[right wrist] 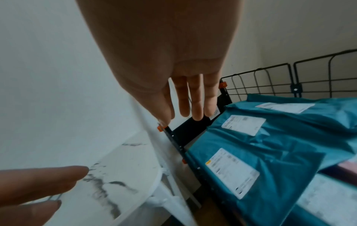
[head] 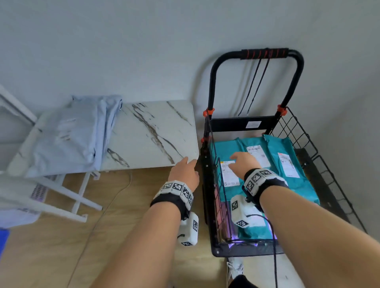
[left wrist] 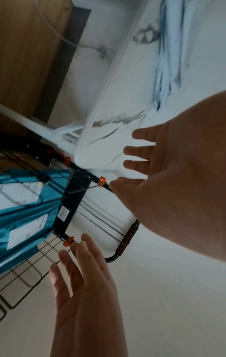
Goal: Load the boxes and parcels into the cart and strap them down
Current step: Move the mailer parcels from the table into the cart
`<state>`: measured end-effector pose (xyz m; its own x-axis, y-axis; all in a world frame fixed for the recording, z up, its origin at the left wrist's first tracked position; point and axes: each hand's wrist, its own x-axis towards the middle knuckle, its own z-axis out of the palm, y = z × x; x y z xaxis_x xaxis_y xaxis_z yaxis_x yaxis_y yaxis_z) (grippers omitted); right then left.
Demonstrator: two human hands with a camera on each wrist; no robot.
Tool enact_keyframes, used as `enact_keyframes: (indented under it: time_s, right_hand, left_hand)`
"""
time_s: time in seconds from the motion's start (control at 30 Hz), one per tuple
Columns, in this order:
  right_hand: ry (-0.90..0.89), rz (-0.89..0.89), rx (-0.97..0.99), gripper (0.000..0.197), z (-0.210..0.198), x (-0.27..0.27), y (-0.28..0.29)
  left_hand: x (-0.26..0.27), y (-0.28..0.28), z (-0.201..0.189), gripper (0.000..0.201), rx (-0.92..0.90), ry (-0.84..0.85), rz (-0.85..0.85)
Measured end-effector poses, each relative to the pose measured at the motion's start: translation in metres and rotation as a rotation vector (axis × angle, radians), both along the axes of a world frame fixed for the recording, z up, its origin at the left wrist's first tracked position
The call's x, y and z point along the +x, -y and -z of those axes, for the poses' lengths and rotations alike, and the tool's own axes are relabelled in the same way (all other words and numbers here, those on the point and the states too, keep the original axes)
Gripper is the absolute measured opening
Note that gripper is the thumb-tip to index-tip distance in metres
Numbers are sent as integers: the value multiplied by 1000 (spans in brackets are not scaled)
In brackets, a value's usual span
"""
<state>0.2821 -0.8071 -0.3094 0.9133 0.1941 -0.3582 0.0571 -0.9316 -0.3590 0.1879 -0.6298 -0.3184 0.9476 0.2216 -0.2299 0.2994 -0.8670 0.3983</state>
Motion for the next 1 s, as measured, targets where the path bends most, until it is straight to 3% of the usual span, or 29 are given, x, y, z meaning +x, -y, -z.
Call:
enact_keyframes:
  time_s: [0.17, 0.53, 0.73, 1.0]
  right_hand:
    - [58, -13, 87, 35, -9, -50, -84]
    - [43, -194, 177, 31, -13, -101, -262]
    - [15, -319, 189, 34, -12, -96, -342]
    - [-46, -365, 216, 41, -7, -35, -437]
  left_hand:
    - [-53, -84, -15, 47, 43, 50, -13]
    - [-144, -251, -20, 44, 75, -34, -301]
    - [-141, -309, -17, 51, 57, -71, -427]
    - [-91, -390, -5, 50, 6, -94, -585]
